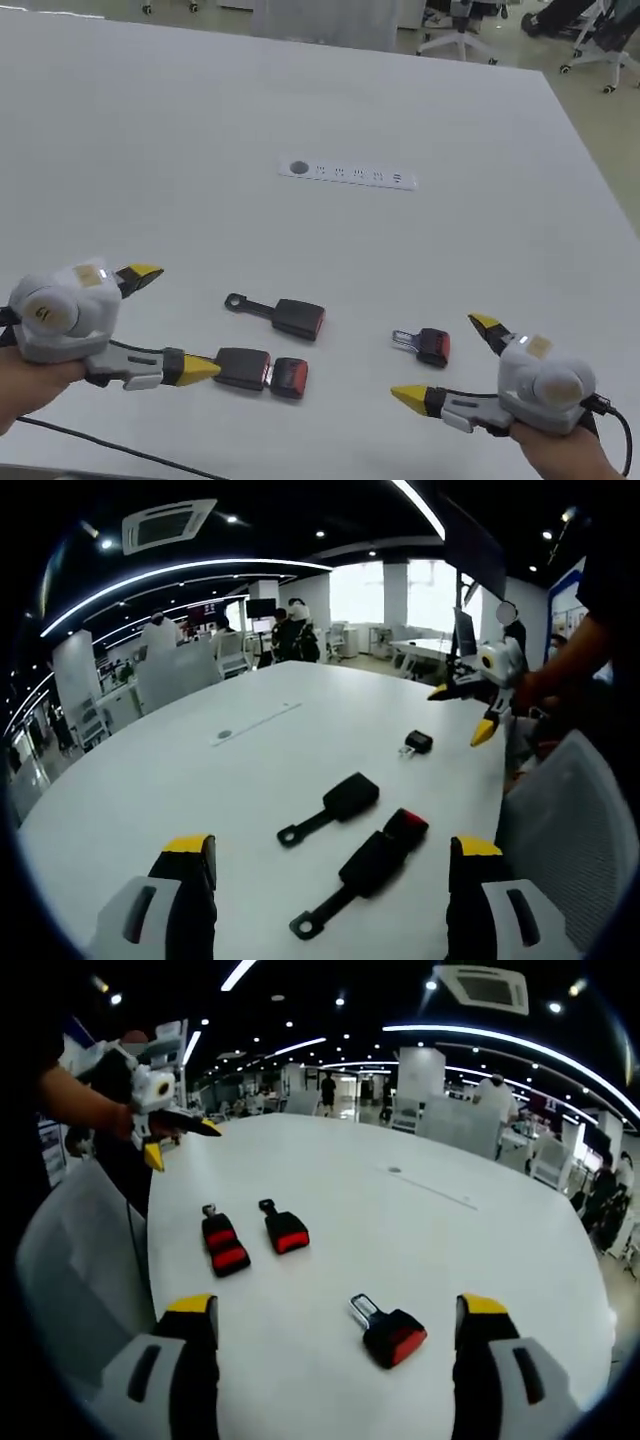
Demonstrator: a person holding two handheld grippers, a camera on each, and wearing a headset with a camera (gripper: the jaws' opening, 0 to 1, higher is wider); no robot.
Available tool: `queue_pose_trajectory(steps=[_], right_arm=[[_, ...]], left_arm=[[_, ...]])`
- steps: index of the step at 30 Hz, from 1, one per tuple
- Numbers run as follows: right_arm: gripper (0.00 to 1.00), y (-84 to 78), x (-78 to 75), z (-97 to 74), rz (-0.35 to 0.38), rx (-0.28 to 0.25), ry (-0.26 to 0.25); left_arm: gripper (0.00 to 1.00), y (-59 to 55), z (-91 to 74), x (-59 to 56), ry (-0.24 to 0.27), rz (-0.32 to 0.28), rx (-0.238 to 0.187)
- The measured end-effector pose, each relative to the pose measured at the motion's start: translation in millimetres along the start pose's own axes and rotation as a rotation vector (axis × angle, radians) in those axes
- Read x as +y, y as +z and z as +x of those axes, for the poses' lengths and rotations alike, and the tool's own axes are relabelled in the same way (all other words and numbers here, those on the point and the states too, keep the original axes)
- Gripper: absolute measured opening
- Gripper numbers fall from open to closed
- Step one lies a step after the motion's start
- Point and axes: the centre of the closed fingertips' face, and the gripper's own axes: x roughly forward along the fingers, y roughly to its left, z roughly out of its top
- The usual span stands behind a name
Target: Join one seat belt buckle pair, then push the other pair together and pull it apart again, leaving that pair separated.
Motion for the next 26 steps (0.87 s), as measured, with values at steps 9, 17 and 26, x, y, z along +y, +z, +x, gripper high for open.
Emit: queue_pose_trajectory(steps=[9,17,26], right_arm=[[1.0,-9.4,19.5,-9.6,-0.042,0.021,0.012],[1.0,-25.3,29.8,-17.2,0.008,0.03,-0.001],[1.0,-32.0,38.1,-19.8,-0.01,0.052,0.009]], left_arm=[[1.0,-14.7,-8.9,-5.6,-0.001,-0.049,-0.011],[1.0,-24.4,-11.1,-15.8,-0.001,-0.091,-0.023],[1.0,-29.5,-8.3,-24.3,-0.023,-0.085,-0.018]])
